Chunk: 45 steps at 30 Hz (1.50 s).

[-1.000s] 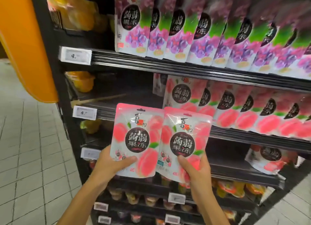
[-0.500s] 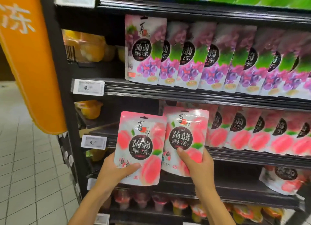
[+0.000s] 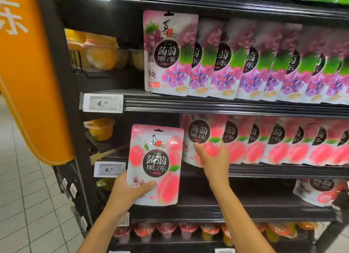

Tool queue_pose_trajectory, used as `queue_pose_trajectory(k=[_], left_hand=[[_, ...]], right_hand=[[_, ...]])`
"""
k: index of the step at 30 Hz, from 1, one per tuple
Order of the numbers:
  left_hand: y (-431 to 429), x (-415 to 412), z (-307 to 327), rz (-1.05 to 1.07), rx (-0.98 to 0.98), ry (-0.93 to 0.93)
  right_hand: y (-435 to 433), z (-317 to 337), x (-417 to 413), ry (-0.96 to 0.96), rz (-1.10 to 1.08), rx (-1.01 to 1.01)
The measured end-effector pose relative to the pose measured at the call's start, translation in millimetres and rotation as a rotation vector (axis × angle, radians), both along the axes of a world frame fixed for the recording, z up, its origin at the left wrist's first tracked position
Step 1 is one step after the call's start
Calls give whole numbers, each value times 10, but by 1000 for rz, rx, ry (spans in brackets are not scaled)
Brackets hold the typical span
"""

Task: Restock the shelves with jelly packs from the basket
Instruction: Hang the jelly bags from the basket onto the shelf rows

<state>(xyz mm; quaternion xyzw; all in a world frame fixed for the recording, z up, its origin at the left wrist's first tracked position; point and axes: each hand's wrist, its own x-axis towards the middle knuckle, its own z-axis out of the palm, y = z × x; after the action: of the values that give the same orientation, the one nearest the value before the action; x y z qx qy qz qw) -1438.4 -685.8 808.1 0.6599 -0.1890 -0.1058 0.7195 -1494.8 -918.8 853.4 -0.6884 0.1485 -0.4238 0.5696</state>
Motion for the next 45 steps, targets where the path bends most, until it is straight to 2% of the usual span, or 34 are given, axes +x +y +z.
queue_pose_trajectory(k=[7, 12, 20, 26, 30, 33, 36, 39, 41, 45], left_hand=[[-64, 57, 13, -19, 22, -2], [-117, 87, -2, -52, 34, -16], [-185, 60, -28, -89, 18, 7], [-248, 64, -42, -97, 23, 10], [-273, 67, -27, -99, 15, 1], [-285, 79, -29, -112, -14, 3], [-311, 61, 6, -122, -24, 2], [-352, 51, 64, -136, -32, -5], [-380, 44, 101, -141, -49, 2], [-441, 34, 194, -116, -110, -20]], right_hand=[[-26, -81, -97, 89, -67, -160], [-62, -193, -231, 228, -294, -435], [-88, -177, -160, 366, -469, -429], [-44, -262, -104, 337, -593, -546], [-57, -272, -157, 299, -533, -487], [19, -206, -265, 141, -509, -431], [171, -127, -407, 57, -180, -300], [331, -94, -462, 211, 243, -114], [374, -74, -448, 230, 322, -45], [342, 34, -421, 120, 318, 67]])
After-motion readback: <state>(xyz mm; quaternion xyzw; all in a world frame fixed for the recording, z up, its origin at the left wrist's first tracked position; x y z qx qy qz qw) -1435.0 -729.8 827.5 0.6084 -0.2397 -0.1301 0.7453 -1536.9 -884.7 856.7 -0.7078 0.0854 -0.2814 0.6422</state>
